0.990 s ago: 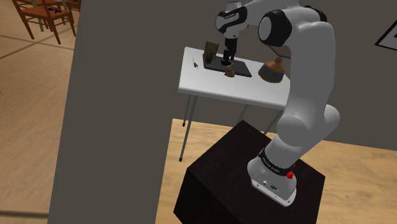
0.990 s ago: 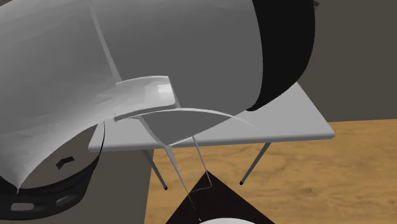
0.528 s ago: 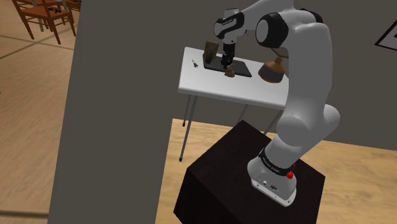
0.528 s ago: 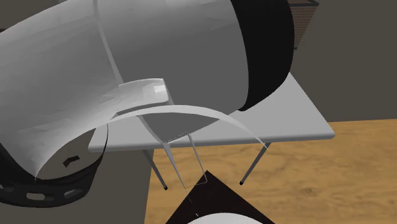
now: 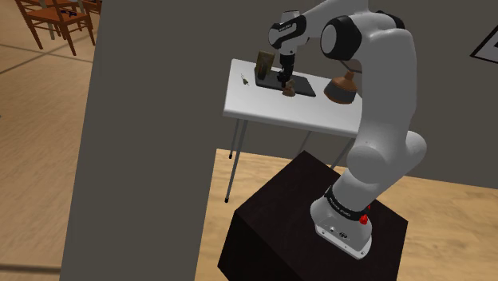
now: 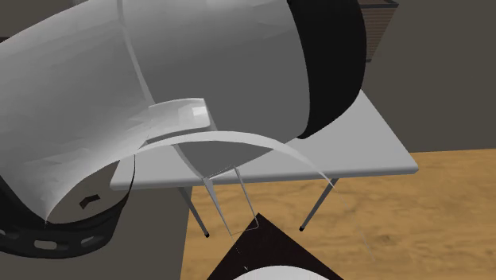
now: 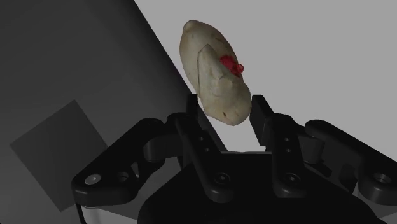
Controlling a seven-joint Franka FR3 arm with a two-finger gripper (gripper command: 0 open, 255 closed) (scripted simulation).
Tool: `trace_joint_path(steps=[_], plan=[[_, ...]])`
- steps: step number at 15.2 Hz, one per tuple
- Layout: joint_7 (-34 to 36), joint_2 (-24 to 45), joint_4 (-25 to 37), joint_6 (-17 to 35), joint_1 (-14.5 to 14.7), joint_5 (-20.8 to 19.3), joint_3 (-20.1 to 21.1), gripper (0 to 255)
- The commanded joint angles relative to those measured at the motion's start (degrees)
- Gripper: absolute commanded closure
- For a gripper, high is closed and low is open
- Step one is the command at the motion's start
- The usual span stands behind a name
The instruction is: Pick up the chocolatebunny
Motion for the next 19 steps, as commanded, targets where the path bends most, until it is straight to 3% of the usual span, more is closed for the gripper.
trace_joint_path(steps=[1, 19], plan=[[0.0, 0.13, -0.03, 0.01, -0.06, -0.02, -0.04, 255], [-1.3, -3.02, 6.77, -9.73, 0.0, -0.55, -0.61, 255]])
